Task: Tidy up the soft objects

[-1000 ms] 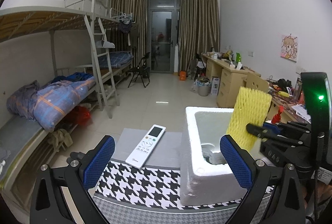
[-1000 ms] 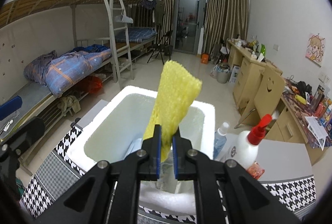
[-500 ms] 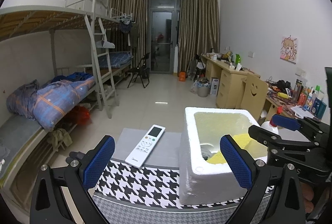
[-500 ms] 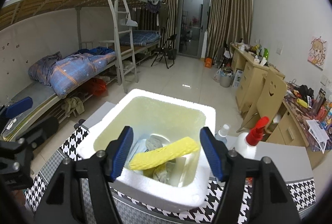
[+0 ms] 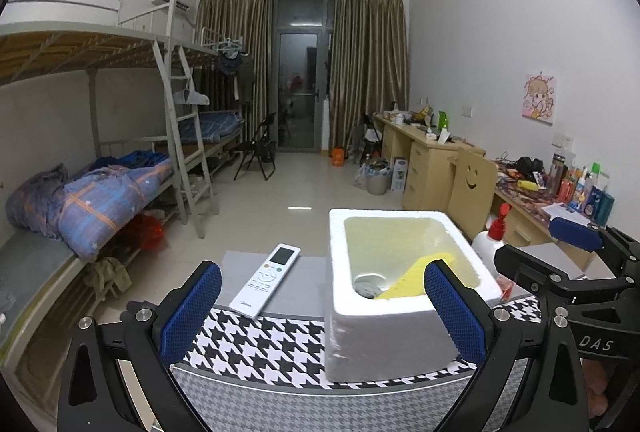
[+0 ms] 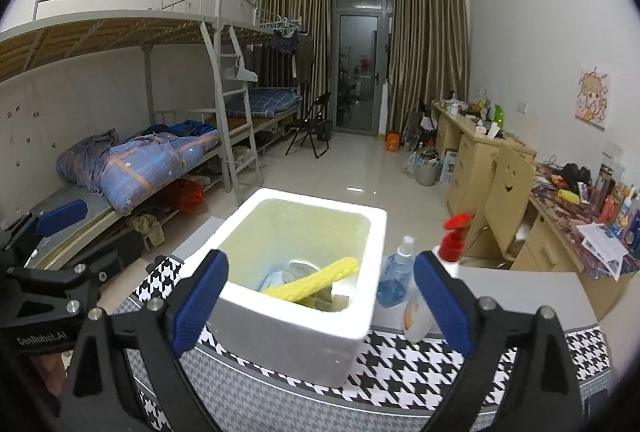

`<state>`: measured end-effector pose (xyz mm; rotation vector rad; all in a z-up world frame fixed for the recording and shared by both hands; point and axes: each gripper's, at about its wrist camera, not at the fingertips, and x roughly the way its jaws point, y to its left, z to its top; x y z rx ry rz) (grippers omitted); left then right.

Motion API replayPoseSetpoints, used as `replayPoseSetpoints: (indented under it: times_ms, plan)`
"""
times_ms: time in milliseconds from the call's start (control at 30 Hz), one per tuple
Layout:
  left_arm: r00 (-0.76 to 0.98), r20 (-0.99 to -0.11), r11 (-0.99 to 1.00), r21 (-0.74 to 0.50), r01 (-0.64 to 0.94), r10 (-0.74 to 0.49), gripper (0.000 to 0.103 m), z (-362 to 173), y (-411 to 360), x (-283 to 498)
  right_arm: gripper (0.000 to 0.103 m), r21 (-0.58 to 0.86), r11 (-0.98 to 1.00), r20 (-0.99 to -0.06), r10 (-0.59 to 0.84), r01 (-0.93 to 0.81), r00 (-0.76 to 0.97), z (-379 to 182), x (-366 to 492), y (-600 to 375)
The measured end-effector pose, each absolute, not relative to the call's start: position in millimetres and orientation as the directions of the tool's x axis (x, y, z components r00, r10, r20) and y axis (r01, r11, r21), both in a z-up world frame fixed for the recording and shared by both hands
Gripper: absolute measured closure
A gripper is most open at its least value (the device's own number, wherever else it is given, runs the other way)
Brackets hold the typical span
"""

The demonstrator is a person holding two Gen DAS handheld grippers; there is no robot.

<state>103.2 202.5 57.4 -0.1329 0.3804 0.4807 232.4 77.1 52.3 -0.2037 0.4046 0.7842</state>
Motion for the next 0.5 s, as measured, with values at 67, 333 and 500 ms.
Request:
replayPoseSetpoints:
  times_ms: [67,333,500]
  plan:
    - [0.822,-0.379,0.882,-0.031,-0.471,0.426,0.001,58,199,99,0.007,-0.025,0.693,-0.420,0.647,-0.721,0.637,53,229,70]
    - [0.841,-0.358,0.894,-0.036,-0.446,0.406,0.001,60,181,83,0.007,-0.014,0.706,-0.398,0.646,-0.708,0.652,57,217,45]
    - [0.851,-0.344,0.900,-0.036,-0.434,0.397,0.001,63,172,72,0.006,-0.007,0.714,-0.379,0.646,-0.700,0.662,56,209,31]
